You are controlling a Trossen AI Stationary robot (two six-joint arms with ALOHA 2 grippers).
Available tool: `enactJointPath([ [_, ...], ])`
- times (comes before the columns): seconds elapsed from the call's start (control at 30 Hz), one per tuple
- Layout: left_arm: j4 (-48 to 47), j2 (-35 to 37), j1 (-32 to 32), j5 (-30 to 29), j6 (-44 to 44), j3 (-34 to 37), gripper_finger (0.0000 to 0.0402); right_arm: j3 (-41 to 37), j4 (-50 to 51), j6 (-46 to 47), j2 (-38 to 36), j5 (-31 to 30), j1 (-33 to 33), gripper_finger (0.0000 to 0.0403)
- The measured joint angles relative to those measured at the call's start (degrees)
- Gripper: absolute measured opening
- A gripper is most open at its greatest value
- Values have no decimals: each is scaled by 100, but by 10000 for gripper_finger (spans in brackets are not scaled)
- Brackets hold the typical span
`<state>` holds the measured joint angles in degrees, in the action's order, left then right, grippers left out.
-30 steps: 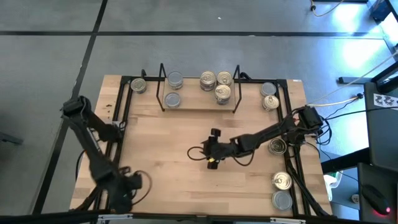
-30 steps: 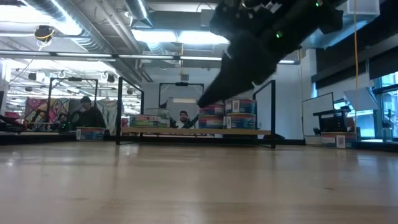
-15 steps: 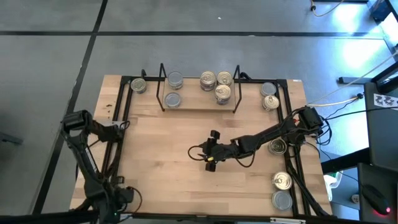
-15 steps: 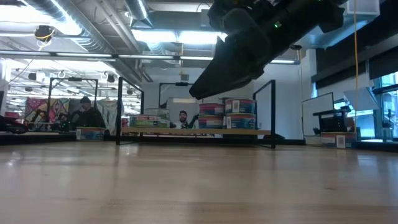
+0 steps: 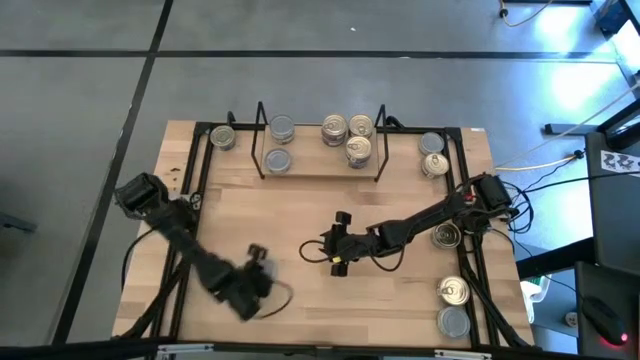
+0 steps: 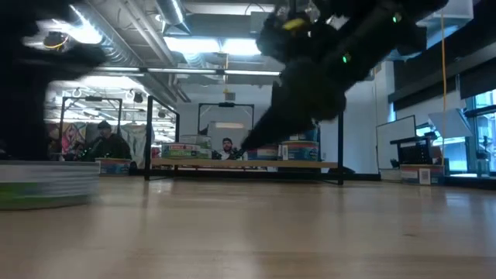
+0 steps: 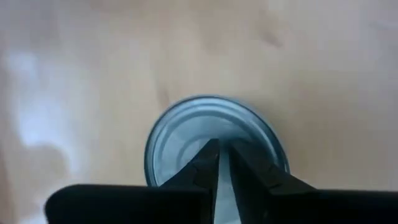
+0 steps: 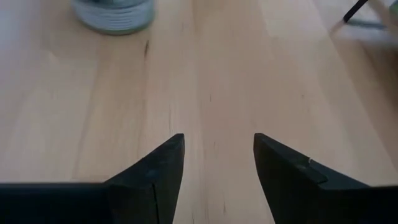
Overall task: Stack canned seafood by type on shelf
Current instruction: Stack the green and white tuna can on top of the green and white tuna can on the shelf
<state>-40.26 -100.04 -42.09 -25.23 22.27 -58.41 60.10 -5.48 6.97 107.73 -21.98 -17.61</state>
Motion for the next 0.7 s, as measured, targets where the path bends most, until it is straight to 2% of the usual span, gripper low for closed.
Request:
enactJointPath([
  [0.13, 632, -248, 940, 340, -1102, -26, 13, -2, 165, -128, 126, 7, 0, 191],
  [0.23, 1484, -367, 1543, 446, -1834, -17, 3, -9, 201, -129, 130, 7, 0, 191],
  [0.33, 2449, -399, 2037, 816, -2465, 10, 5, -7, 279, -126, 130, 62, 0, 191],
  [0.43, 3217, -465, 2413, 1301, -3015, 33, 5, 2, 747, -162, 118, 159, 0, 191],
  [0.5, 3589, -524, 2576, 1315, -3283, 32, 2, 78, 1473, -111, 32, 194, -1, 191],
  [0.6, 3557, -459, 2684, 1287, -3294, -189, 3, 225, 2587, 43, -289, 200, -68, 191],
  [0.7, 3016, -164, 2667, 1250, -3060, -444, 8, 243, 3247, 25, -639, 165, -220, 191],
])
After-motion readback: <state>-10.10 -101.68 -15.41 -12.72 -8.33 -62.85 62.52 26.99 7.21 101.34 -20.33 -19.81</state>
